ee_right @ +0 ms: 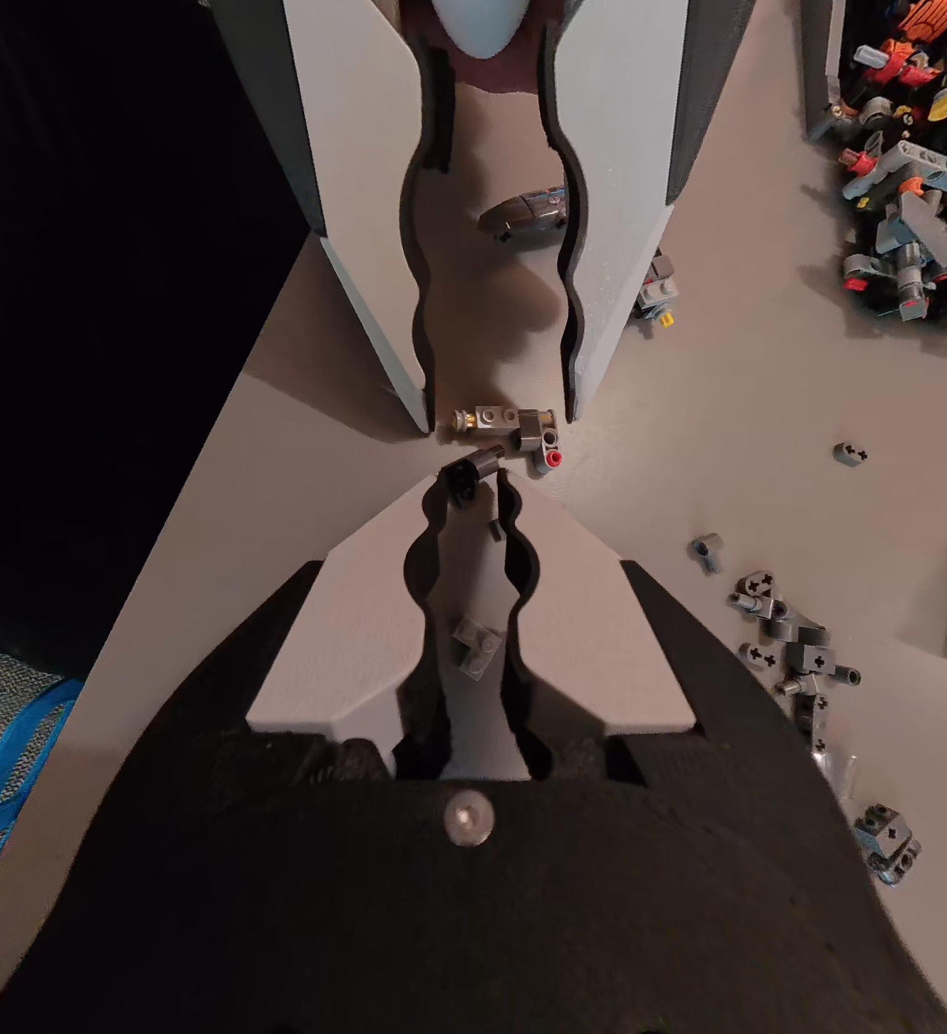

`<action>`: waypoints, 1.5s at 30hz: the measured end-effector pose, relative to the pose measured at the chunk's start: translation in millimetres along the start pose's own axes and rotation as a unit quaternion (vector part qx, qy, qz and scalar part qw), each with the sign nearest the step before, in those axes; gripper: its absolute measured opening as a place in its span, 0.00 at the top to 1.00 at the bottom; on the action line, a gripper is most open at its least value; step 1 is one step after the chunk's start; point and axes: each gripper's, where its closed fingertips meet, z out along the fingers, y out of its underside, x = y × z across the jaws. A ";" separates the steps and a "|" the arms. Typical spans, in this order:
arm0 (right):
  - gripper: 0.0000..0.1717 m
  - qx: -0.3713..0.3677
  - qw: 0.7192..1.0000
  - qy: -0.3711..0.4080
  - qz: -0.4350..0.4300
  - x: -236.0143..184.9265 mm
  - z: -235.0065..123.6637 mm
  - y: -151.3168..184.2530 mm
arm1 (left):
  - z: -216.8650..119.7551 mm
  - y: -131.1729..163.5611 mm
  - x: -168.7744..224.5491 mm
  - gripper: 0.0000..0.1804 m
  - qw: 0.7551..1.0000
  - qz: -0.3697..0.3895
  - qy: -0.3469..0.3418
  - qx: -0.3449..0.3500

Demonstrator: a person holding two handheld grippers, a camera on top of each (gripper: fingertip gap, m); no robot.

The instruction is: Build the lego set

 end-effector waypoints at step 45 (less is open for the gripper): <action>0.96 -0.041 0.982 0.131 0.128 6.9 3.4 -3.1 | 3.2 2.2 -2.9 0.85 0.999 0.016 0.012 -0.026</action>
